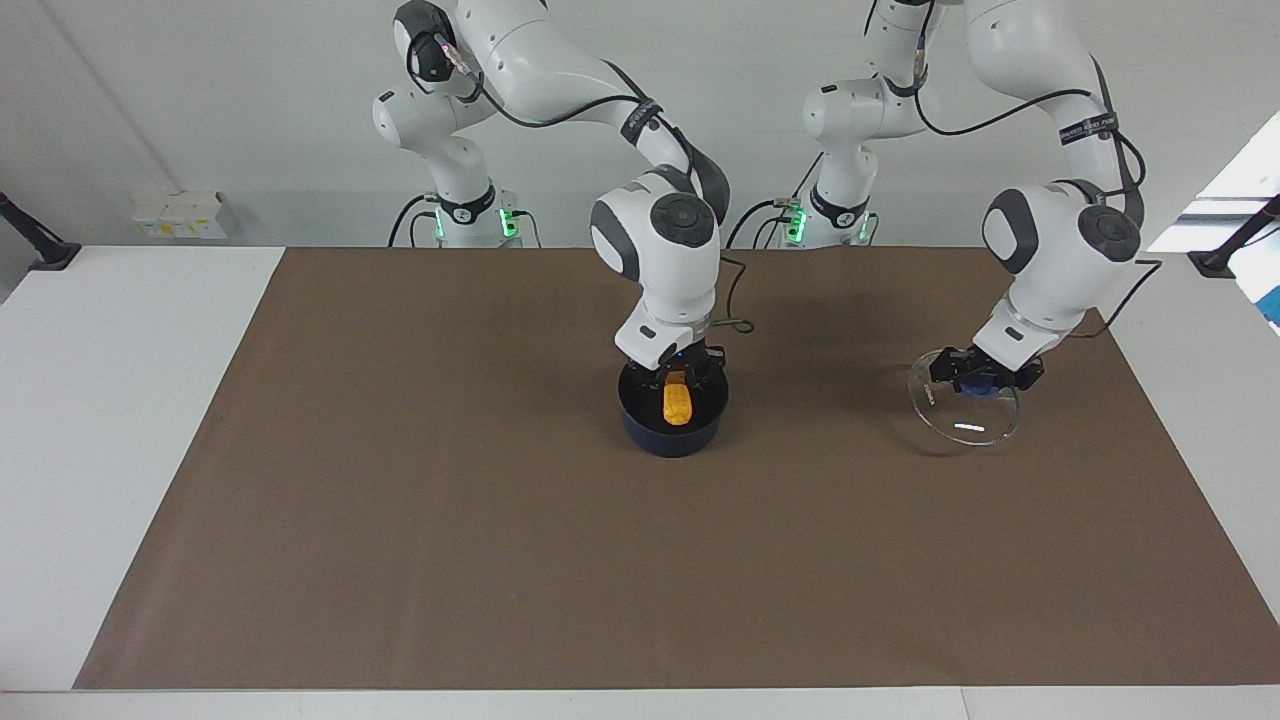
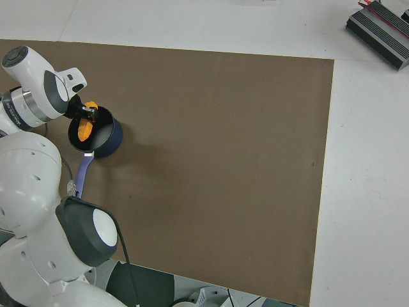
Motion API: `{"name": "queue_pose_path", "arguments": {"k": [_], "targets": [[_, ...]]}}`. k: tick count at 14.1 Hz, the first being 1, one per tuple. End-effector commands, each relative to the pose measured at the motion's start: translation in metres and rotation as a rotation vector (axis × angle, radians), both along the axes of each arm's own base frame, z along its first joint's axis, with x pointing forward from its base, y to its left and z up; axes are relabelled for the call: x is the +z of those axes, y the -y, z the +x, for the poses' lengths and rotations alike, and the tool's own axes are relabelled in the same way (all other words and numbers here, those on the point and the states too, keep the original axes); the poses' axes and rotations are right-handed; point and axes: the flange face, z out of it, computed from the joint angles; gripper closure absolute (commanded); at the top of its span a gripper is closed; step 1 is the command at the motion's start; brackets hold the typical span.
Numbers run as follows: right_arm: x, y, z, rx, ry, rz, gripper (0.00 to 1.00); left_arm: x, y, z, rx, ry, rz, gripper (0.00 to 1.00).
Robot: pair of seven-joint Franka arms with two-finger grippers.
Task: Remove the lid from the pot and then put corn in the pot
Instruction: 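Lower the corn into the pot while the left gripper sets the lid down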
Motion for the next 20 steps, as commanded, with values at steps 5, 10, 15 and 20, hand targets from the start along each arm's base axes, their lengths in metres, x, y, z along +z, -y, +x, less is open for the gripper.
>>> {"name": "queue_pose_path", "arguments": {"k": [5, 10, 15, 20], "targets": [[-0.017, 0.006, -0.015, -0.007, -0.013, 0.003, 1.00, -0.034, -0.002, -0.017, 0.002, 0.017, -0.008, 1.00], [-0.017, 0.006, -0.014, -0.021, -0.021, 0.022, 0.00, -0.045, -0.001, -0.022, 0.005, 0.030, -0.006, 1.00], [0.029, 0.027, -0.001, -0.041, 0.040, 0.033, 0.00, -0.043, -0.002, -0.021, 0.014, 0.032, -0.006, 0.00], [0.119, 0.139, 0.027, -0.026, 0.076, 0.027, 0.00, -0.032, 0.007, -0.006, 0.005, 0.024, -0.008, 0.00]]}}
